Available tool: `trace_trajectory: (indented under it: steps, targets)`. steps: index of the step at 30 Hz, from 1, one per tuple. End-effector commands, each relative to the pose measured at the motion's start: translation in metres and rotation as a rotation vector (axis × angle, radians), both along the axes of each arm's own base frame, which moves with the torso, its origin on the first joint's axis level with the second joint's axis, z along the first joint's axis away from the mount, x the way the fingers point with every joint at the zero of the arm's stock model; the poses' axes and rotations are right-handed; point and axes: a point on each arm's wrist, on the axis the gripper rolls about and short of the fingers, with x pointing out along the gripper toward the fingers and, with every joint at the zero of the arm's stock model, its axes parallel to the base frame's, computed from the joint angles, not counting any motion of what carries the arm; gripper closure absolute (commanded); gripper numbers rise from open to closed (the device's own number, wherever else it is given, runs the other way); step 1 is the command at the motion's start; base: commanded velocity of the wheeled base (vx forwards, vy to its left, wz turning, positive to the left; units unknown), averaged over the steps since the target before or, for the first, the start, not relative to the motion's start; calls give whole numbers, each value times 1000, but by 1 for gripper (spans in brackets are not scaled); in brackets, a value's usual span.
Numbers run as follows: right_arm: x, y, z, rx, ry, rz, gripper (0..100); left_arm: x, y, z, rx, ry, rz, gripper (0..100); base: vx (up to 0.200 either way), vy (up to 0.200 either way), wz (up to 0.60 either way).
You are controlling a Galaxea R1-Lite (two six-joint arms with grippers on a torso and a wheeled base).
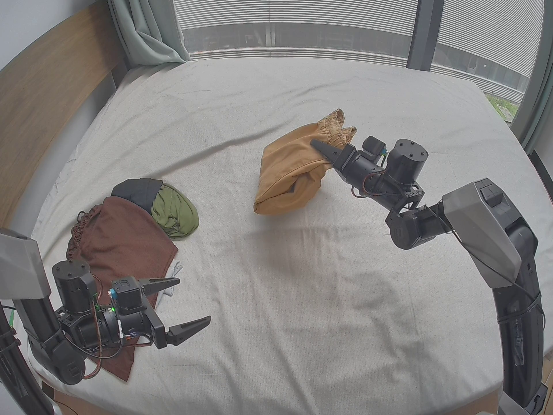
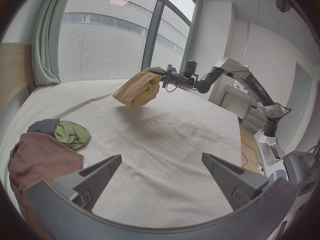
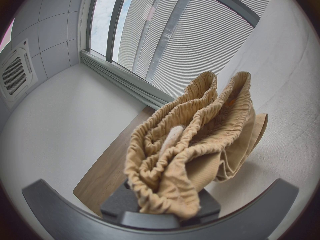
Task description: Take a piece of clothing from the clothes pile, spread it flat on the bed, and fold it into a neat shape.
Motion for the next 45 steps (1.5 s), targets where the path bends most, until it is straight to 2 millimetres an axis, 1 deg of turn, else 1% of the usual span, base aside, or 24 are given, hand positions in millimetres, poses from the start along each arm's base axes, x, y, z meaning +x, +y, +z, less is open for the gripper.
trace_trajectory:
  steps: [1,2,3,4,9,11,13,14,18,24,33,34,36,39,42,44,45]
  targets:
    - [19,0,-30,-13,36,-12,100,-1,0,0,0,4,0,0,0,0,0]
    - [20,-1,-33,-16,41,-14,100,-1,0,0,0,4,0,0,0,0,0]
    - [23,-2,-43,-26,55,-20,100,-1,0,-1,0,6,0,0,0,0,0]
    - [24,-2,-49,-32,63,-20,100,-1,0,-1,1,7,0,0,0,0,0]
    - [30,-9,-95,-102,114,-45,100,-1,0,-2,1,14,-1,0,0,0,0]
    - [28,-12,-107,-132,127,-53,100,-2,0,-3,1,17,-3,0,0,0,0]
    - [27,-14,-109,-138,134,-56,100,-2,0,-3,2,16,-3,0,0,0,0]
    - [24,-17,-116,-149,155,-62,100,-2,0,-3,2,22,-3,0,0,0,0]
    - [22,-23,-120,-155,170,-78,100,-2,-1,-4,4,25,-6,0,0,0,0]
    - [22,-26,-125,-155,172,-86,100,-2,-1,-5,4,27,-8,0,0,0,0]
    - [21,-29,-125,-147,154,-99,100,-2,-1,-5,4,28,-8,0,0,0,0]
    - [21,-29,-124,-147,154,-100,0,-2,-1,-5,4,28,-8,0,0,0,0]
    - [18,-34,-125,-150,162,-108,0,-2,-1,-5,4,28,-8,0,0,0,0]
    - [11,-40,-115,-170,161,-115,0,-3,-1,-5,4,28,-6,0,0,0,0]
    - [-5,-49,-110,-208,195,-123,0,-3,-1,-4,4,23,-7,0,0,0,0]
    - [-17,-51,-114,-242,218,-121,0,-2,-1,-3,4,20,-7,0,0,0,0]
    - [-27,-54,-115,-265,229,-120,0,-2,-1,-3,3,21,-6,0,0,0,0]
